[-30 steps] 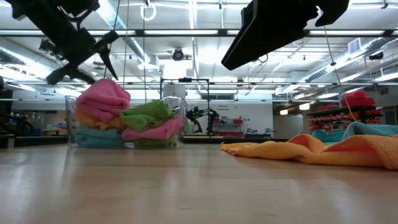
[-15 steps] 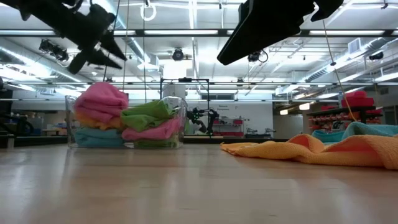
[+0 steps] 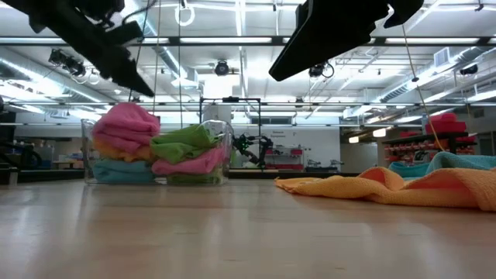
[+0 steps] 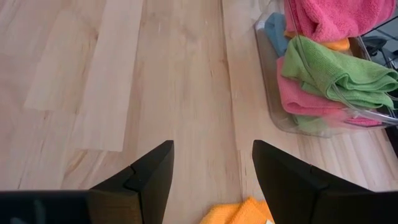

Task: Fold microfiber towels
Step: Stack the pink microfiber towel on top of the orange microfiber towel

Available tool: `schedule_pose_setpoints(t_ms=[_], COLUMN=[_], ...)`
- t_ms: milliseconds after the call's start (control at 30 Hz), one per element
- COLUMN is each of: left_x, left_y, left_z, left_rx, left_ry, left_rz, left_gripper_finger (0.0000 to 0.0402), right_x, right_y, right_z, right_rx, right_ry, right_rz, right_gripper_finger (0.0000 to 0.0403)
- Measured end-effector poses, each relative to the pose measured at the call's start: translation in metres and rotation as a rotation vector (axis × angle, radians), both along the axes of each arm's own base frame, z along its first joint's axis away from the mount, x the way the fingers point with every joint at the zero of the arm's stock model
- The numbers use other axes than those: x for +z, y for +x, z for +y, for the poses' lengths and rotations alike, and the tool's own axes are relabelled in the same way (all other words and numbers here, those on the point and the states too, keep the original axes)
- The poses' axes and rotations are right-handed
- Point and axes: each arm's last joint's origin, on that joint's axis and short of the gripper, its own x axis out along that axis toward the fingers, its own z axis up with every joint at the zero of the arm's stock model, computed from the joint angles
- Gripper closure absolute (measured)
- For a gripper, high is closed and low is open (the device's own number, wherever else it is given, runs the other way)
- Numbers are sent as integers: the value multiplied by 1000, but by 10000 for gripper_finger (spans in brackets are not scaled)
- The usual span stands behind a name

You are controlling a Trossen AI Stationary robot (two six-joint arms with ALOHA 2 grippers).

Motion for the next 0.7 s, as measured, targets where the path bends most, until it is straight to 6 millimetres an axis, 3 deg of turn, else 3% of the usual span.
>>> schedule_pose_setpoints(t_ms=[400, 700], left_x=[-52, -73], left_y=[24, 33], left_z=[38, 41], left_rx=[98, -22], left_ry=[-91, -171], left_rz=[336, 431], left_gripper_finger=[342, 365], right_x=[0, 0], right_y=[0, 0], right_z=[0, 0], right_rx=[1, -3], right_ry=[2, 6], right_rz=[-4, -6], right_gripper_finger=[176, 176])
